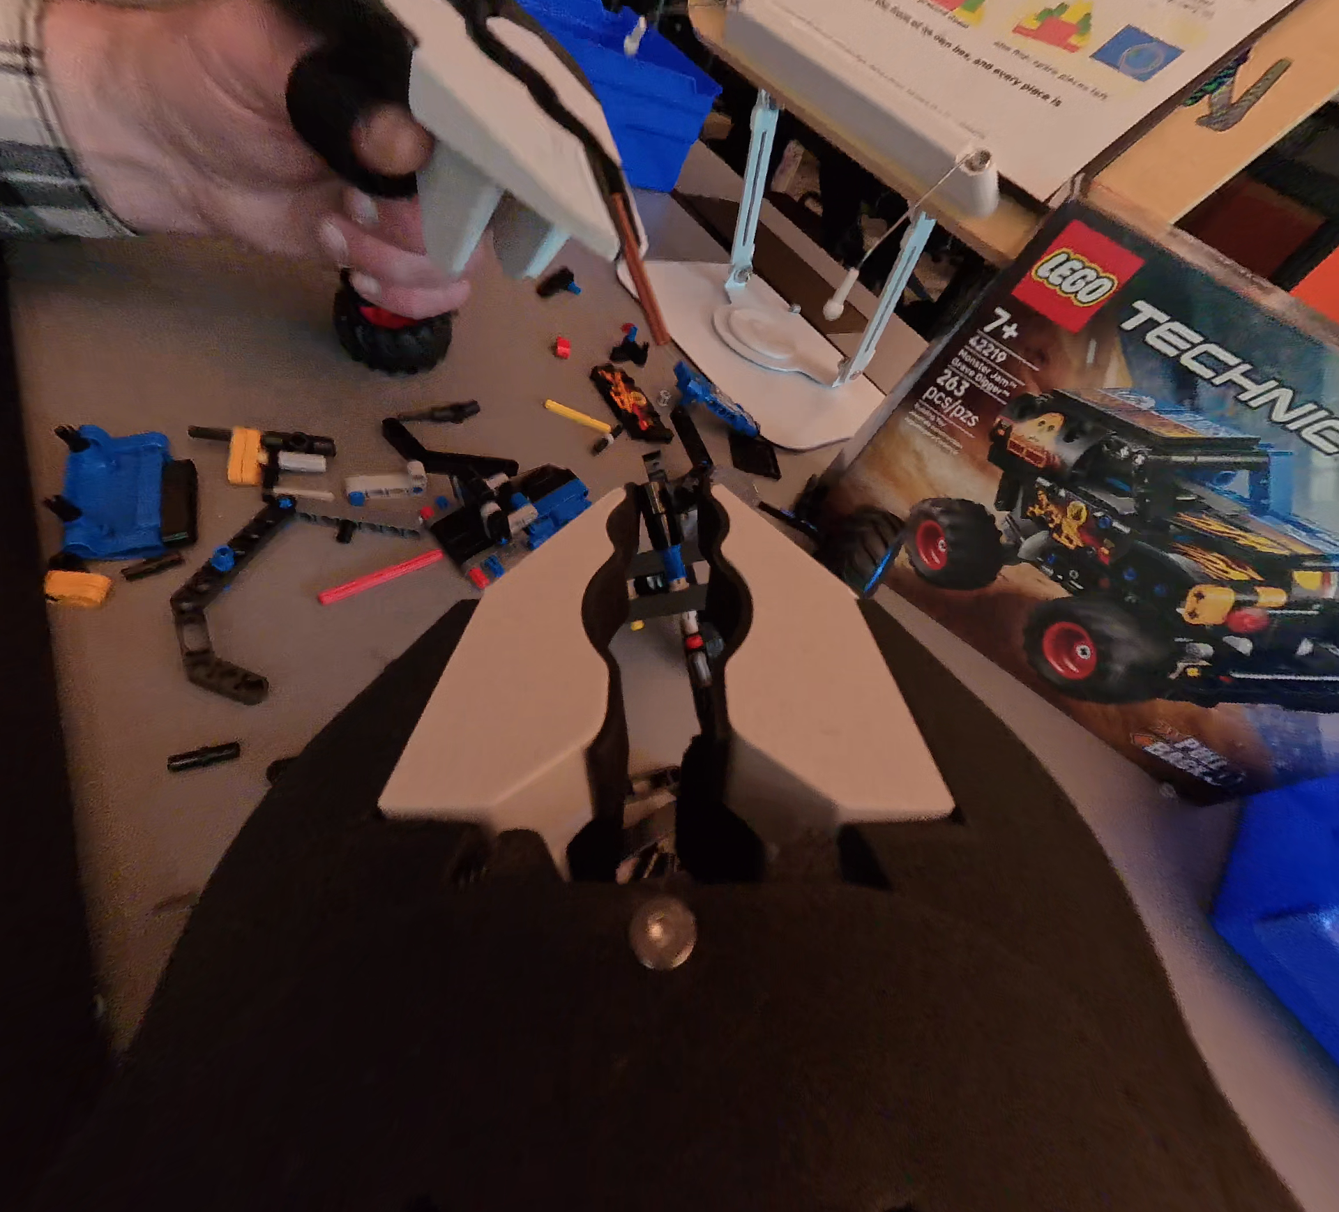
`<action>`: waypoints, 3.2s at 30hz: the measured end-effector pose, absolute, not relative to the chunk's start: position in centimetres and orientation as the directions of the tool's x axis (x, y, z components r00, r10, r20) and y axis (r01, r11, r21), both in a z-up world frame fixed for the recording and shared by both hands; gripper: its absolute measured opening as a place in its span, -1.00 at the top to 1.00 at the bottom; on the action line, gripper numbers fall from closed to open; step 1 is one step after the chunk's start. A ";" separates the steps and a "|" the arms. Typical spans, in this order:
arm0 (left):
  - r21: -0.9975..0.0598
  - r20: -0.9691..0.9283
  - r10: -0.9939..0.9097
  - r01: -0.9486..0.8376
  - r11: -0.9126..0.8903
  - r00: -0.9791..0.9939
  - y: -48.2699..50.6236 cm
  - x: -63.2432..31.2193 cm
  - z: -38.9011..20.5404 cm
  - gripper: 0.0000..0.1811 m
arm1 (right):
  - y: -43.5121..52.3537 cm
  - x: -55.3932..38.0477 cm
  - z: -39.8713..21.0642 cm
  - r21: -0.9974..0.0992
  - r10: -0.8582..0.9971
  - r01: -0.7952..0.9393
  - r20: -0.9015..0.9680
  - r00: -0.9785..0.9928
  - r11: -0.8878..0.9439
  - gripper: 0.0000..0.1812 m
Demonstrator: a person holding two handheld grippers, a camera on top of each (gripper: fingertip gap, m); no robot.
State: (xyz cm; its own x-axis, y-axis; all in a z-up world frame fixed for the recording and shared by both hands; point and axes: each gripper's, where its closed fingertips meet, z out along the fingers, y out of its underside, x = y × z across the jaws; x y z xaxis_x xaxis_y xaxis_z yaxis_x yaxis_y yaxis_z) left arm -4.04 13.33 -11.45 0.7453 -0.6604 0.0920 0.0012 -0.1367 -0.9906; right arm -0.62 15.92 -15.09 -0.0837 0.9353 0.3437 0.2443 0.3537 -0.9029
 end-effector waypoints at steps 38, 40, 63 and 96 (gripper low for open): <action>-0.806 -0.481 -0.456 -0.582 -0.105 0.749 15.6 0.0 -16.3 0.94 | 16.1 0.7 -13.4 -0.953 0.960 0.133 0.260 -0.108 0.273 0.81; -0.797 -0.488 -0.465 -0.594 -0.109 0.739 15.6 0.1 -16.7 0.94 | 16.0 0.8 -13.8 -0.944 0.954 0.154 0.275 -0.119 0.292 0.82; -0.826 -0.454 -0.584 -0.564 -0.007 0.673 13.8 0.5 -15.6 0.88 | 13.1 1.0 -15.1 -0.885 0.885 0.163 0.388 -0.256 0.435 0.93; -0.847 -0.480 -0.569 -0.521 0.104 0.668 12.3 0.6 -12.4 1.00 | 13.3 1.0 -15.3 -0.893 0.903 0.203 0.348 -0.253 0.401 0.94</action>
State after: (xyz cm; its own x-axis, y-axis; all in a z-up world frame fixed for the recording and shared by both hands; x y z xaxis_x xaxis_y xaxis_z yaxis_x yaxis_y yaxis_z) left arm 0.64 12.26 -12.36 0.6677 -0.5689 -0.4801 -0.5208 0.1038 -0.8473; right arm 0.98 13.32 -15.29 -0.2533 0.9026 0.3482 0.2028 0.4015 -0.8931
